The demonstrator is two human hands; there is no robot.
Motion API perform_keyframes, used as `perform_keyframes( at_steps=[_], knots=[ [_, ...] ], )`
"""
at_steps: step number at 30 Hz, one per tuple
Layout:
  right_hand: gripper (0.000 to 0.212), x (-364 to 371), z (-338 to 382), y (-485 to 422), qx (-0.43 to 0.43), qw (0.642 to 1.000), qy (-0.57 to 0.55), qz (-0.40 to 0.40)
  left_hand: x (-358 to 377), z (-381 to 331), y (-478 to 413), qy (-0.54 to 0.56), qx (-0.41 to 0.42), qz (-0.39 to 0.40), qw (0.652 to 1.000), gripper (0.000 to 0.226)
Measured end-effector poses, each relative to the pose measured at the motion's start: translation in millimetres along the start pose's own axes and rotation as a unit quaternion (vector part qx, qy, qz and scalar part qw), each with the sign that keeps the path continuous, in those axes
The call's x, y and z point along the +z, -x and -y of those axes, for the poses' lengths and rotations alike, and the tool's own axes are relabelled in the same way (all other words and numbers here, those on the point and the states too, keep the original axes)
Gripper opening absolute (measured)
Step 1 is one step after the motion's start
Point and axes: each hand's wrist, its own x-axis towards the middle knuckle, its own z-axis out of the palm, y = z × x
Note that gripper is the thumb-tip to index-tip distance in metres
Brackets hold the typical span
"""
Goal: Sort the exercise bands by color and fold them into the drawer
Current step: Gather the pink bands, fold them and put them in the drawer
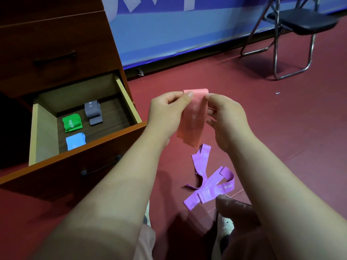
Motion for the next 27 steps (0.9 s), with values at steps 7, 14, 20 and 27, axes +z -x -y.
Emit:
perform_keyframes(
  at_steps=[7, 14, 20, 27],
  knots=[
    [0.012, 4.6, -4.5, -0.1, -0.019, 1.000, 0.016, 0.007, 3.0, -1.9, -0.5, 0.070, -0.032, -0.018, 0.997, 0.005],
    [0.025, 6.5, -6.9, 0.1, -0.022, 0.997, 0.066, 0.030, 4.9, -3.0, -0.1, 0.089, -0.043, -0.011, 0.995, 0.006],
    [0.019, 6.7, -10.3, 2.1, -0.001, 0.992, 0.114, 0.056, 3.1, -1.6, -2.7, 0.095, -0.042, -0.042, 0.994, 0.008],
    [0.021, 7.8, -11.6, 5.8, 0.011, 0.984, 0.157, 0.085, -1.1, 4.8, -11.1, 0.125, -0.069, -0.101, 0.985, 0.020]
  ],
)
